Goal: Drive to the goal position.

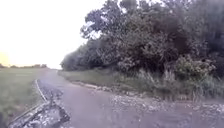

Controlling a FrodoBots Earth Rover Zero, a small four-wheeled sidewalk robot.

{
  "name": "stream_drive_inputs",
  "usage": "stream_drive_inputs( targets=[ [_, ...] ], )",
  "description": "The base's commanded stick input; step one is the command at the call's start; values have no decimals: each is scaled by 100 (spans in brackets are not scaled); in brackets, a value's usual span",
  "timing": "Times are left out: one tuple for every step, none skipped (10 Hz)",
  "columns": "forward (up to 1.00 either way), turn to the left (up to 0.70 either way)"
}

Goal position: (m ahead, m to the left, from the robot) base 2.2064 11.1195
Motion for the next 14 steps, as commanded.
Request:
stream_drive_inputs(
  targets=[
    [19, 0],
    [0, 0],
    [0, 0],
    [0, 0],
    [0, 0],
    [0, 0],
    [0, 0],
    [0, 0],
    [0, 0],
    [0, 0],
    [69, 0],
    [69, 0],
    [68, 0],
    [68, 0]
  ],
)
